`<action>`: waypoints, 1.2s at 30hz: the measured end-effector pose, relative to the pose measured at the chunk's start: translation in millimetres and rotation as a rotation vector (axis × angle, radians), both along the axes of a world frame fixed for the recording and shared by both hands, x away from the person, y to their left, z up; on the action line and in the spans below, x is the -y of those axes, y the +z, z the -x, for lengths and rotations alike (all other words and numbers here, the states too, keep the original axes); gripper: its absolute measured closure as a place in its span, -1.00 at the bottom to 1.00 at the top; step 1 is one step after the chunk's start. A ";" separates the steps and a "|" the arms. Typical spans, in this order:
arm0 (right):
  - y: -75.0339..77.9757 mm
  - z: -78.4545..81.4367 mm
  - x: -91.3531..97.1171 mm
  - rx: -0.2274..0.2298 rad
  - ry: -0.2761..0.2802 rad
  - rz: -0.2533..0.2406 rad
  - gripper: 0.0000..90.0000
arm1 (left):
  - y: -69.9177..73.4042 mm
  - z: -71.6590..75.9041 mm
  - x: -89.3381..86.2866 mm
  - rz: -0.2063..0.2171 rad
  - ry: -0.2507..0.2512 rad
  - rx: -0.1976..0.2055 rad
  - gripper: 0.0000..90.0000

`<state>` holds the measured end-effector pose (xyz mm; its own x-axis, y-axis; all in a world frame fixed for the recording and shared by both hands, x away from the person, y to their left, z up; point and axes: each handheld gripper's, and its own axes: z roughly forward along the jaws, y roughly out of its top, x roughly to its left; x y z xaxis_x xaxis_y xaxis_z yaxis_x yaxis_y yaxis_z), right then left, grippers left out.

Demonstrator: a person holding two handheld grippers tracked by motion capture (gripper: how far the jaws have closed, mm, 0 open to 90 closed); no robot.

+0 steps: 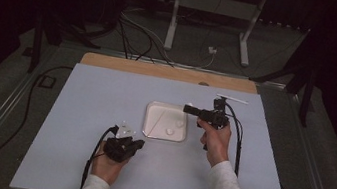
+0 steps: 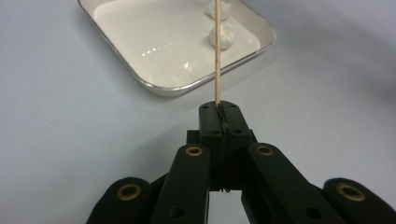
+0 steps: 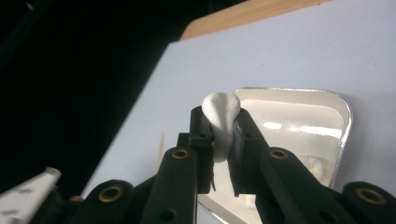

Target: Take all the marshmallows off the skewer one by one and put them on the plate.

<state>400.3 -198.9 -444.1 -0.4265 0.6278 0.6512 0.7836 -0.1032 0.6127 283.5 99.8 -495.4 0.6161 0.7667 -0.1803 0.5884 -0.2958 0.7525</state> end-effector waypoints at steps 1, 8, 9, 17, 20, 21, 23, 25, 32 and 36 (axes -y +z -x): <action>-1.8 0.1 -3.5 0.010 0.003 0.031 0.81 | 0.5 -0.4 -0.3 0.006 0.001 -0.002 1.00; -19.2 -4.2 -26.3 0.024 0.016 0.189 0.77 | 4.4 -4.4 1.2 0.052 0.007 -0.010 1.00; -22.4 -5.2 -29.5 0.024 0.017 0.206 0.76 | 5.2 -5.5 1.9 0.056 0.005 -0.011 1.00; -39.4 -10.4 -50.3 0.030 0.040 0.311 0.29 | 11.5 -18.4 9.2 0.084 0.014 -0.020 1.00; -39.9 -12.0 -51.4 0.019 0.057 0.297 -0.07 | 11.7 -24.5 11.0 0.095 0.029 -0.027 1.00; -39.7 -12.1 -50.7 0.019 0.065 0.282 -0.15 | 11.6 -26.2 11.7 0.097 0.031 -0.031 1.00; -38.9 -12.0 -49.0 0.026 0.065 0.273 -0.35 | 10.8 -30.0 12.9 0.093 0.037 -0.037 1.00; -36.8 -10.5 -47.3 0.042 0.051 0.281 -0.45 | 9.4 -34.8 14.5 0.086 0.047 -0.048 1.00; -23.3 -2.2 -42.0 0.081 0.037 0.261 -0.53 | -1.3 -57.3 18.9 0.098 0.115 -0.109 1.00; -18.6 3.9 -42.5 0.103 0.049 0.263 -0.54 | -7.8 -64.0 22.1 0.091 0.156 -0.130 0.99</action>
<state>396.4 -156.4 -462.7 -0.5162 0.7463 0.4202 0.7159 0.1066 0.6900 347.5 77.8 -503.3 0.4583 0.8279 -0.3233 0.7155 -0.1279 0.6868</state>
